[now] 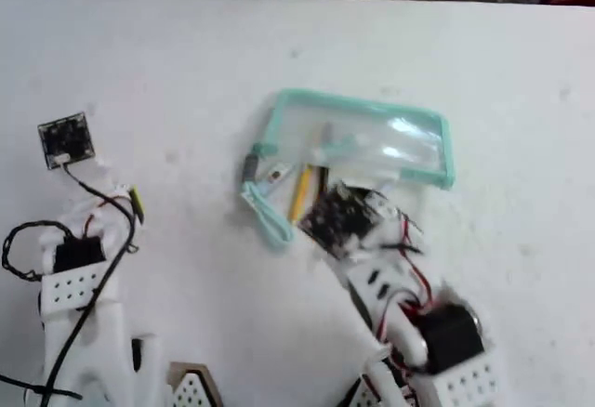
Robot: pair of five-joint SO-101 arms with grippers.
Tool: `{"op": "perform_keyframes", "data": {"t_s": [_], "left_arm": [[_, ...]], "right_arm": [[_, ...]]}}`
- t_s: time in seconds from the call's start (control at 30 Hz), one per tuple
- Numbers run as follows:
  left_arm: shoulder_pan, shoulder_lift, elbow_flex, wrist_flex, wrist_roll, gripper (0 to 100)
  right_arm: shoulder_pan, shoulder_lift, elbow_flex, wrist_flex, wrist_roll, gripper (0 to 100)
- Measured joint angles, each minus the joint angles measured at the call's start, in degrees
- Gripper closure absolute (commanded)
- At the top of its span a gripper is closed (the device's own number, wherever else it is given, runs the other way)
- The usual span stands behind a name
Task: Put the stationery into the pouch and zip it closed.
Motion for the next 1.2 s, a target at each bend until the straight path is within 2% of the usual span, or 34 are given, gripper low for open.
{"op": "perform_keyframes", "data": {"t_s": [0.17,0.37,0.57,0.77,1.03,1.2], "left_arm": [[-2.3,0.0,0.8,-3.9,0.3,93],[-2.6,0.0,3.2,-7.7,2.6,93],[-2.6,0.0,3.2,-8.0,2.7,93],[-3.7,0.0,3.2,-8.0,2.9,93],[-3.7,0.0,3.2,-8.0,2.8,93],[-3.7,0.0,3.2,-8.0,2.8,93]], "right_arm": [[-8.3,23.2,-17.5,4.0,-6.9,95.3],[-15.4,41.6,-28.0,3.4,-15.8,91.5],[-15.6,53.3,-31.0,-2.1,-30.2,78.6],[-15.6,61.9,-31.5,-10.0,-42.8,76.8],[-11.2,72.5,-31.5,-19.3,-52.4,76.9],[-10.6,75.1,-31.6,-20.4,-54.3,76.9]]}}
